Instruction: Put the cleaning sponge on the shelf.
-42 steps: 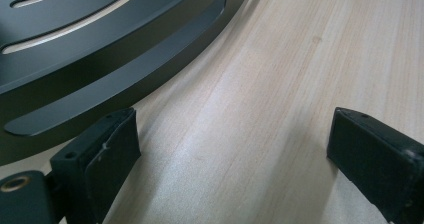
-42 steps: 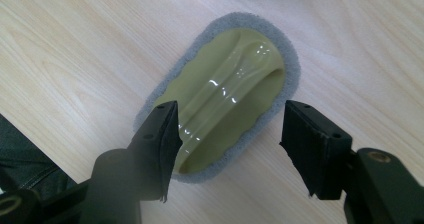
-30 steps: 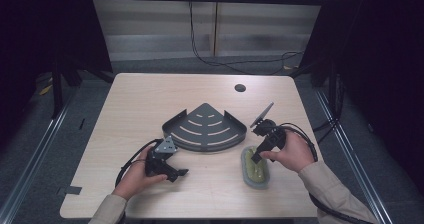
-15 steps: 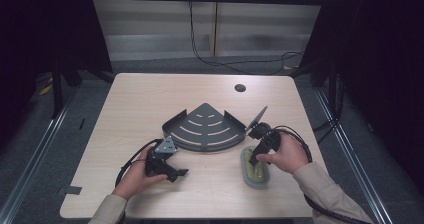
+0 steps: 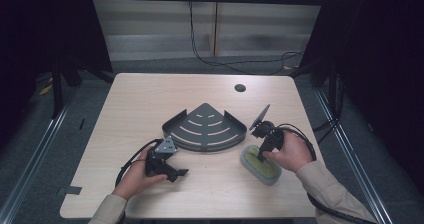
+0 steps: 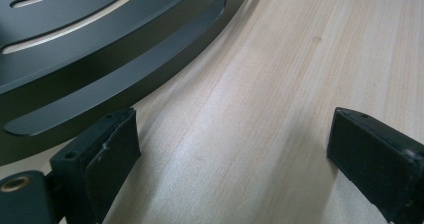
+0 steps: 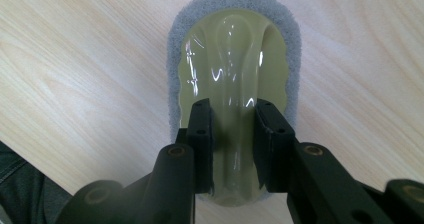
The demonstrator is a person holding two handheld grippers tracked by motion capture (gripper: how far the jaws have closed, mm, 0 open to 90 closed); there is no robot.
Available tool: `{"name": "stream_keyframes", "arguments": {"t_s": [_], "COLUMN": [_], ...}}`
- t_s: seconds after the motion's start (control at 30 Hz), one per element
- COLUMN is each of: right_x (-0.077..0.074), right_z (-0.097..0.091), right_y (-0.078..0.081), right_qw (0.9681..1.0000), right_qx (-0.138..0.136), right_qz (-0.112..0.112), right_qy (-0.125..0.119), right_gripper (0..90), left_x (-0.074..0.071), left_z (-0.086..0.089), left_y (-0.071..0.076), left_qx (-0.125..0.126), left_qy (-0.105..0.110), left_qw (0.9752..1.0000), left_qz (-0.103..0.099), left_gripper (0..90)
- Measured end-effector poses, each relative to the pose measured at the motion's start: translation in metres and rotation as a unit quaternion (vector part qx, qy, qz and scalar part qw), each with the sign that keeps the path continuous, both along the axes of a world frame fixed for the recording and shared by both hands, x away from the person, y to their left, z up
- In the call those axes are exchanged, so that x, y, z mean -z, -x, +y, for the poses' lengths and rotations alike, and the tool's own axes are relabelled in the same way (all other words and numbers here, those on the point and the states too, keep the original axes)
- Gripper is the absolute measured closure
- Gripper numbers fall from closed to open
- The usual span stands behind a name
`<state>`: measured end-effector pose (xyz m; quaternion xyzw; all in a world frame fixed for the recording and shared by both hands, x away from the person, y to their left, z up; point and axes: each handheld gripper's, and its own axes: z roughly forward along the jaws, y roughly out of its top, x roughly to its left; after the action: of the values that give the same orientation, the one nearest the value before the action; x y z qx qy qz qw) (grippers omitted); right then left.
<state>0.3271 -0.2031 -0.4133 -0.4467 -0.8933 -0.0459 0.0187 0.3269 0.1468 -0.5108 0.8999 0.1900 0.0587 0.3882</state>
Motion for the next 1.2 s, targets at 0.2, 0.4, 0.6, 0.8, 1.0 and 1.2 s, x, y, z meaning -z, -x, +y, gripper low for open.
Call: {"name": "stream_keyframes", "arguments": {"t_s": [0.2,0.4,0.6,0.8,1.0,1.2], "right_x": [-0.012,-0.019,-0.025,-0.032,-0.039,-0.044], "right_z": [-0.002,-0.001,0.000,0.001,0.003,0.005], "right_y": [-0.002,-0.005,-0.009,-0.012,-0.016,-0.021], "right_qw": [1.0000,1.0000,0.9999,0.9999,0.9999,0.9999], "right_qx": [0.000,-0.004,-0.010,-0.010,-0.015,-0.017], "right_qz": [-0.002,-0.001,0.002,0.003,0.000,0.001], "right_qy": [-0.005,-0.007,-0.003,-0.001,0.001,0.000], "right_gripper": [71.8,71.8,71.8,71.8,71.9,71.8], "left_x": [0.000,0.000,0.000,0.000,0.000,0.000], "left_z": [0.000,0.000,0.000,0.000,0.000,0.000], "left_y": [0.000,0.000,0.000,0.000,0.000,0.000], "left_qx": [0.001,0.001,0.001,0.001,0.003,0.002], "left_qy": [-0.001,-0.002,-0.002,-0.001,-0.003,-0.003], "left_qw": [1.0000,1.0000,1.0000,1.0000,1.0000,1.0000], "left_qz": [-0.001,-0.001,-0.001,-0.001,-0.001,-0.001], "left_gripper": [6.1,6.1,6.1,6.0,6.0,6.0]}}
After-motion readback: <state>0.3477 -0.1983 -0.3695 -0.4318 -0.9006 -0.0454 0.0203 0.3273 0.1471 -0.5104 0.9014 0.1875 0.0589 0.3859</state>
